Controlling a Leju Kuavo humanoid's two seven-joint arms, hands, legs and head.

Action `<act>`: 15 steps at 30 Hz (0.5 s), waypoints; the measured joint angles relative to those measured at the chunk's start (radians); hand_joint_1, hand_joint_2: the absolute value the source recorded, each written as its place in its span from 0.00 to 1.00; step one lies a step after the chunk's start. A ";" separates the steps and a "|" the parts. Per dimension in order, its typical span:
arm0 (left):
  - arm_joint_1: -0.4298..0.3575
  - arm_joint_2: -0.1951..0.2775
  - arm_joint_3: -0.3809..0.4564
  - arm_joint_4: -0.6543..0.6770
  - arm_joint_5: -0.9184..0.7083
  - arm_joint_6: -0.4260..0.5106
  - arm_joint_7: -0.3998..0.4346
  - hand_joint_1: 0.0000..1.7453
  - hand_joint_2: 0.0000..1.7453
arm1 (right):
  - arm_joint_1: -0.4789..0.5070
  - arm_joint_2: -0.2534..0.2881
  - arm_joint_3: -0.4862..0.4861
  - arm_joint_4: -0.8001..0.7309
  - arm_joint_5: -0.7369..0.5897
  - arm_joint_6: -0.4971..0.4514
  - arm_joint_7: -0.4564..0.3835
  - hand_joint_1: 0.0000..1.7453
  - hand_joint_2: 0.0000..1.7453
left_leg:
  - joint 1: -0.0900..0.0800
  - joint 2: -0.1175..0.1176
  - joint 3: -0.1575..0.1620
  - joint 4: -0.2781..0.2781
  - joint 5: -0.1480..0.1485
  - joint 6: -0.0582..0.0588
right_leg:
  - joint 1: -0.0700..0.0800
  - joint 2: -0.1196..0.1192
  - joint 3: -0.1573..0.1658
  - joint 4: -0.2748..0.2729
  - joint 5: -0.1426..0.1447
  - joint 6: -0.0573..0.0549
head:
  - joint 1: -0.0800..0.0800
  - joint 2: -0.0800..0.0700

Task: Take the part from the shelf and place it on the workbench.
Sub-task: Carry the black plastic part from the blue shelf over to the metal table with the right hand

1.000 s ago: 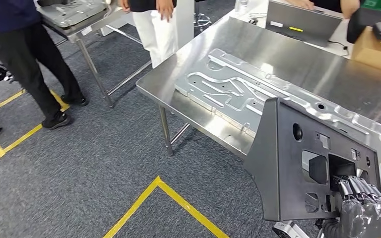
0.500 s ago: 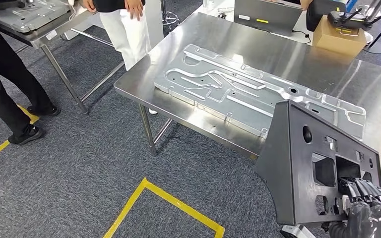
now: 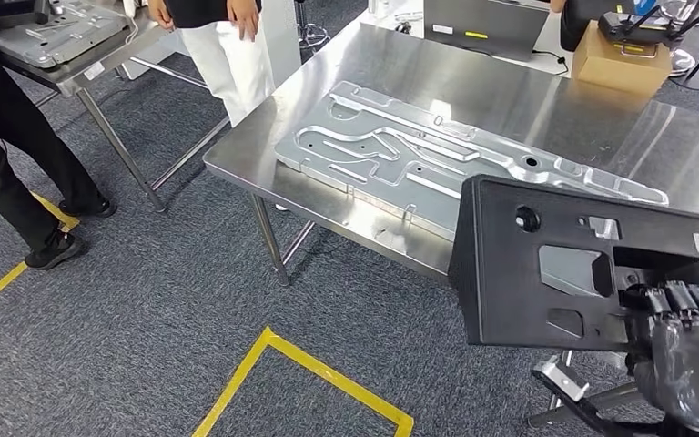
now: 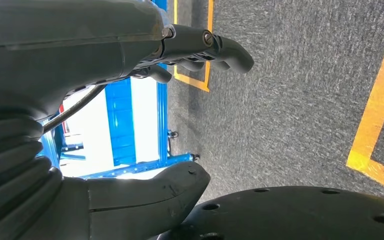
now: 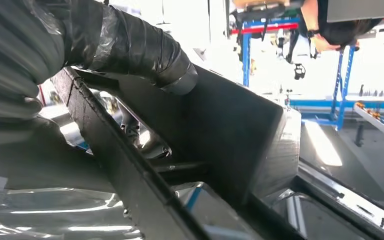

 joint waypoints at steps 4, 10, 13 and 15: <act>0.000 0.000 -0.004 0.000 0.009 -0.004 -0.002 0.00 1.00 | -0.059 -0.030 0.000 0.030 0.005 0.022 -0.008 1.00 1.00 | 0.000 0.000 0.000 0.000 0.001 -0.003 | 0.001 0.000 0.000 0.001 0.001 -0.001 | 0.000 0.000; 0.000 0.000 -0.004 0.000 0.012 -0.006 -0.003 0.00 1.00 | -0.091 -0.056 0.002 0.055 0.005 0.027 -0.014 1.00 1.00 | -0.002 -0.002 -0.001 0.000 0.002 -0.005 | 0.000 -0.001 0.000 0.001 0.001 -0.001 | 0.000 0.000; 0.000 0.000 -0.004 0.000 0.012 -0.006 -0.003 0.00 1.00 | -0.096 -0.061 0.002 0.061 0.004 0.027 -0.014 1.00 1.00 | -0.004 -0.002 -0.002 0.000 0.002 -0.005 | -0.001 -0.002 0.000 0.001 0.001 -0.001 | 0.000 0.000; 0.000 0.000 -0.004 0.000 0.013 -0.006 -0.003 0.00 1.00 | -0.097 -0.064 0.002 0.062 0.000 0.026 -0.014 1.00 1.00 | -0.005 -0.002 -0.002 0.000 0.002 -0.005 | -0.002 -0.002 0.000 0.001 0.001 -0.001 | 0.000 0.000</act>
